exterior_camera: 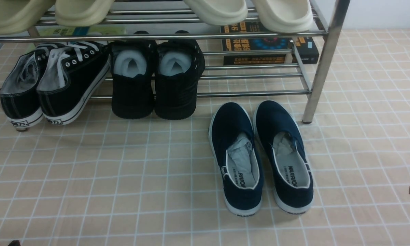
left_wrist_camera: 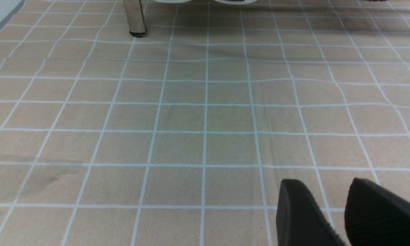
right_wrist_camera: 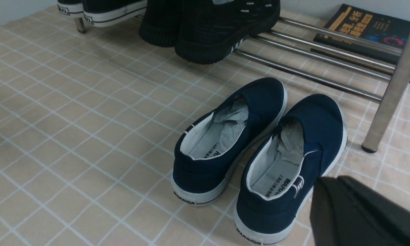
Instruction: Take the shoes off the shelf from the light coffee tablecloth by hand.
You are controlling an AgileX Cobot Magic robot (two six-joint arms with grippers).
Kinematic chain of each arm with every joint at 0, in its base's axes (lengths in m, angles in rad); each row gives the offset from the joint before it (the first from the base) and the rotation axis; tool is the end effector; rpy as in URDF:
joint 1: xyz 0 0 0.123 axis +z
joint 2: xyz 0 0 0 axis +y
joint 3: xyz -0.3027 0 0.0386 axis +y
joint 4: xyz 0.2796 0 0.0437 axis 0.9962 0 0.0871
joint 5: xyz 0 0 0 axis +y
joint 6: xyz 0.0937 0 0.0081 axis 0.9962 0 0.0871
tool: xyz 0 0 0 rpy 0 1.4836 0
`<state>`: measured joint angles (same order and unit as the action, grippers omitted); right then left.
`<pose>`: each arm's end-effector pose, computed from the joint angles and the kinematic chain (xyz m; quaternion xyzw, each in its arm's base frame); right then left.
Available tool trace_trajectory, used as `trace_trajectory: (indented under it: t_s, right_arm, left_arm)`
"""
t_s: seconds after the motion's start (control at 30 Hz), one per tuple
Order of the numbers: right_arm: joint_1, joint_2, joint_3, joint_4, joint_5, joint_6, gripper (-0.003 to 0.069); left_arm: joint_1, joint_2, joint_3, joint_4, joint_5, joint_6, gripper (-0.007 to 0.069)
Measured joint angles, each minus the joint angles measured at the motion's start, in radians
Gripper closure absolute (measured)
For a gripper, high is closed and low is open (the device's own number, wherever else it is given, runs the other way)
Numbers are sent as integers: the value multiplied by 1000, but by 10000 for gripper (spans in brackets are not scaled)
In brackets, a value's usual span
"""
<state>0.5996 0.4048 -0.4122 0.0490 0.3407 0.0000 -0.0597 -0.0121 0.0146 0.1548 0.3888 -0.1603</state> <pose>0.0878 0.0619 0.3005 -0.2202 0.7570 0.2013 0.5813 0.0664 0.0015 0.1731 -0.0001 0.8046 0.0008 0.5937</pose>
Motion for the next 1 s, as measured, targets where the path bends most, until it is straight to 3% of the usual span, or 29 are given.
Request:
trace_trajectory:
  t_s: [0.87, 1.0]
  right_arm:
    - [0, -23, 24, 32, -23, 13, 655]
    - [-89, -102, 116, 53, -37, 0, 652]
  left_arm:
    - [0, 0, 0, 0, 0, 0, 382]
    - [0, 0, 0, 0, 0, 0, 382]
